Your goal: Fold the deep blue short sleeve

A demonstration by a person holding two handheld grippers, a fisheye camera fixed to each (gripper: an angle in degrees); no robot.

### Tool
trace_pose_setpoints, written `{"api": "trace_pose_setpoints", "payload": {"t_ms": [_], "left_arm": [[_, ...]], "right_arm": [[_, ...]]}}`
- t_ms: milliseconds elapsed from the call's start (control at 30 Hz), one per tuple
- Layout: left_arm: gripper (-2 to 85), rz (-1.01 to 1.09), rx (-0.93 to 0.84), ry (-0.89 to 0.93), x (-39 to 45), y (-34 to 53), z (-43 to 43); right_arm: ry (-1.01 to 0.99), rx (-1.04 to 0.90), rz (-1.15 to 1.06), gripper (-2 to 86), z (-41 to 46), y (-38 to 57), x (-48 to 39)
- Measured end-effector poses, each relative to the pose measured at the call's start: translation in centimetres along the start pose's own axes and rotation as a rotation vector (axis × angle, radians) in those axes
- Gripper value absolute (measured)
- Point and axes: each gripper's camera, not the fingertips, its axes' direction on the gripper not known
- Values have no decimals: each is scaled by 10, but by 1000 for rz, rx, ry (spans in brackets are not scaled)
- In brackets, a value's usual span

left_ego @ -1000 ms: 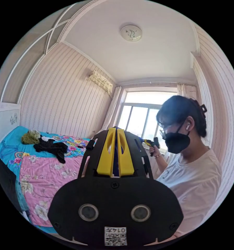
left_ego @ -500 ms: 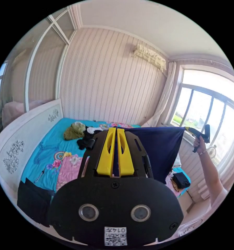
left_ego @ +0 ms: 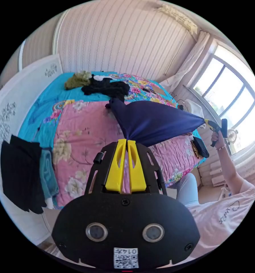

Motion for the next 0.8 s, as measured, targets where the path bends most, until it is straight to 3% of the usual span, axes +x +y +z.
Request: {"api": "trace_pose_setpoints", "payload": {"t_ms": [300, 533, 800], "left_arm": [[-10, -243, -210, 109, -70, 103, 129], [-10, -259, -240, 126, -76, 118, 160], [-10, -209, -291, 74, -63, 117, 195]], "right_arm": [[6, -227, 347, 4, 96, 166, 106], [58, -353, 406, 4, 121, 215, 123], [183, -531, 327, 4, 166, 235, 119]]}}
